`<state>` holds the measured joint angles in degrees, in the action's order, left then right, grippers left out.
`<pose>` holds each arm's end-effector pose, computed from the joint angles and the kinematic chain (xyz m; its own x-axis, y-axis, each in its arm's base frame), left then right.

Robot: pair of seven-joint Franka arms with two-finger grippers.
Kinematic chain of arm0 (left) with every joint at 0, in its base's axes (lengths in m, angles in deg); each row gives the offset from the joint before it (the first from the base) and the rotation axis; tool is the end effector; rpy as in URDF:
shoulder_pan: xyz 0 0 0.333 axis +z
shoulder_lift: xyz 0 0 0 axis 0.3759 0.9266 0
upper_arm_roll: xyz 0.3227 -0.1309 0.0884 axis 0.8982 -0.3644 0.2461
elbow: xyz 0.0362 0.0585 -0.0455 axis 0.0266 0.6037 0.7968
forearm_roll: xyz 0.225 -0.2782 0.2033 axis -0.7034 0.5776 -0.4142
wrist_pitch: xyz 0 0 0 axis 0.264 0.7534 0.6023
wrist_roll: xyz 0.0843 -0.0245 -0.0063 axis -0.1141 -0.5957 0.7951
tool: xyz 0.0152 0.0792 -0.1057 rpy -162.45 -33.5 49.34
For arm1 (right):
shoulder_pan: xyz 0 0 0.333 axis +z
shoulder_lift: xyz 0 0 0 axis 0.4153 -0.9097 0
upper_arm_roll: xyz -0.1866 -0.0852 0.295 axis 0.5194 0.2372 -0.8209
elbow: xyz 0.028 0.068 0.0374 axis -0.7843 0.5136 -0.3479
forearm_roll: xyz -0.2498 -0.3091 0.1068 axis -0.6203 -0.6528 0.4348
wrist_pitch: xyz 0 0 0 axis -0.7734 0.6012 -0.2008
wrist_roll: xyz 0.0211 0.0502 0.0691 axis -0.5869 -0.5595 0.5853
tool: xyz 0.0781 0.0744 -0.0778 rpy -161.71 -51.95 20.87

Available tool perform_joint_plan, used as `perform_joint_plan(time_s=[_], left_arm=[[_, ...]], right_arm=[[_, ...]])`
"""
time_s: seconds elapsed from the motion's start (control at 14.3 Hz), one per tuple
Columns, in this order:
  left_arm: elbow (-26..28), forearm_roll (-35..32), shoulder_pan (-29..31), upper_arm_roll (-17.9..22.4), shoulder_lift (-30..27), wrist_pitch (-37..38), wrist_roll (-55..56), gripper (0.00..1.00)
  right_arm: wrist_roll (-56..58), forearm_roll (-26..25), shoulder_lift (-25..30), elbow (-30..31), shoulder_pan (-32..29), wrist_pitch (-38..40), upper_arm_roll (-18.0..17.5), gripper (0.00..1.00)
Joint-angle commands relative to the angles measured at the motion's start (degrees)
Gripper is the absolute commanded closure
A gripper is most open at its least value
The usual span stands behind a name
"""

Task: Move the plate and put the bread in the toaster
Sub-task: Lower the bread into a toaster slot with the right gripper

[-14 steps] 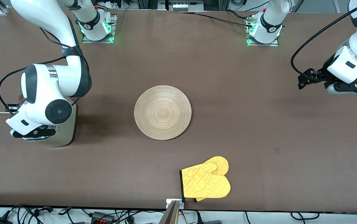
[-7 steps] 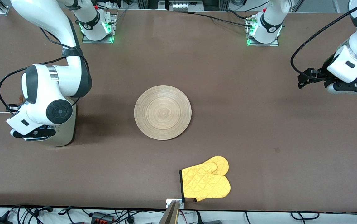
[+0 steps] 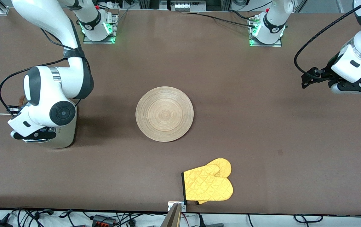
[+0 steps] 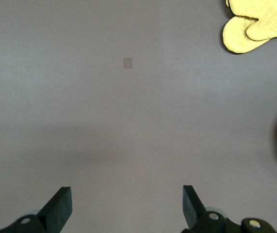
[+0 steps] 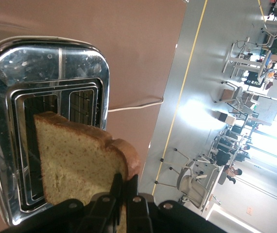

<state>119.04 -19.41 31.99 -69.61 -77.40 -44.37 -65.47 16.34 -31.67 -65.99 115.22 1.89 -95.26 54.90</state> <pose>0.5689 -0.0461 0.5852 0.9991 0.0422 -0.0035 0.0422 -0.9991 -0.0032 0.6902 0.0573 0.4181 0.9637 -0.0635 -0.2594 0.1752 -0.5826 0.7936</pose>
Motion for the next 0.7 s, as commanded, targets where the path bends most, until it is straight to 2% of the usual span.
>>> perform_joint_plan(time_s=[0.0, 0.42, 0.49, 0.56, 0.63], left_arm=[[-0.6, 0.8, 0.1, -0.1, -0.5, 1.2, 0.2, 0.00], [-0.6, 0.8, 0.1, -0.1, -0.6, 1.5, 0.2, 0.00], [-0.6, 0.8, 0.1, -0.1, -0.6, 1.5, 0.2, 0.00], [-0.6, 0.8, 0.1, -0.1, -0.5, 1.5, 0.2, 0.00], [-0.6, 0.8, 0.1, -0.1, -0.5, 1.5, 0.2, 0.00]], right_arm=[[-2.2, -1.4, 0.6, 1.8, 0.6, -0.9, 0.0, 1.00], [-3.5, -1.2, 0.1, 3.2, 0.5, -3.0, 0.0, 1.00], [-3.5, -1.2, 0.1, 3.2, 0.4, -3.5, 0.0, 0.74], [-3.4, -1.2, 0.0, 3.2, 0.5, -3.2, 0.0, 0.30], [-3.4, -1.2, -0.1, 3.2, 0.5, -3.1, 0.0, 0.00]])
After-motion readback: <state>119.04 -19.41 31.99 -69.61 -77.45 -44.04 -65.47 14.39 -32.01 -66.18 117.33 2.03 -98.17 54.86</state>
